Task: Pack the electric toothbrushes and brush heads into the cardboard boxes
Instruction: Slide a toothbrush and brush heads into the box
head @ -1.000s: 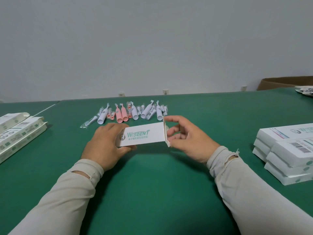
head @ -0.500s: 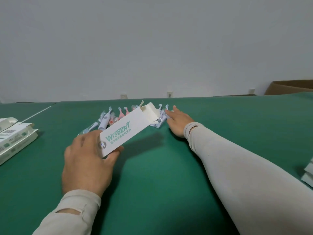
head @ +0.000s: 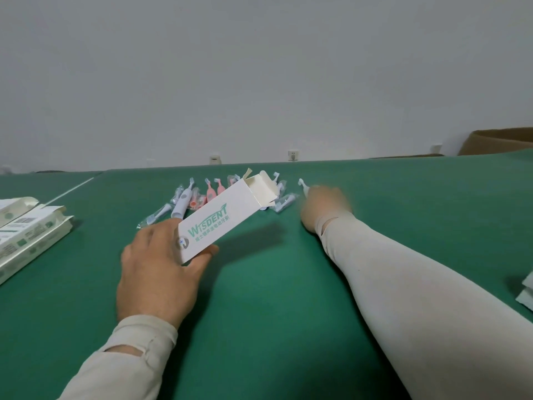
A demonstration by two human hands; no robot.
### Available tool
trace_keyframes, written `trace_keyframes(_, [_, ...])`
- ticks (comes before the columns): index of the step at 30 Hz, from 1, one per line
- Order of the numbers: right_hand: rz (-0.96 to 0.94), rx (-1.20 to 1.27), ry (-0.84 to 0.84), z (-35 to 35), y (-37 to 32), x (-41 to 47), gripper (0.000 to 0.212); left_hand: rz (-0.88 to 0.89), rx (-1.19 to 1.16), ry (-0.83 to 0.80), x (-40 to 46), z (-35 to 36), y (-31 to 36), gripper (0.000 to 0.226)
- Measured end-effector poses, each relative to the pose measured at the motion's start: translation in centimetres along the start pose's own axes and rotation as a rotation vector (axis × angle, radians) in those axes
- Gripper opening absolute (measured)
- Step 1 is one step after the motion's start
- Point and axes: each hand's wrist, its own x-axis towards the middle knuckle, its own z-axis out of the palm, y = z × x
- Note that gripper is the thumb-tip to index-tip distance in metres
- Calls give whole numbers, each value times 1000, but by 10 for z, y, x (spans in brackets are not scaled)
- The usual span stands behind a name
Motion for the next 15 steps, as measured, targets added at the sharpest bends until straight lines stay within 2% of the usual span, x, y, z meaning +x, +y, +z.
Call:
trace_keyframes(6, [-24, -30, 33, -18, 31, -90, 33, 68, 24, -55, -2, -3, 6, 42])
trace_keyframes(11, [-68, -51, 60, -40, 55, -182, 38, 155, 22, -126, -9, -6, 14, 54])
trace_keyframes(15, [-54, 21, 30, -48, 62, -209, 44, 154, -94, -154, -29, -13, 19, 55])
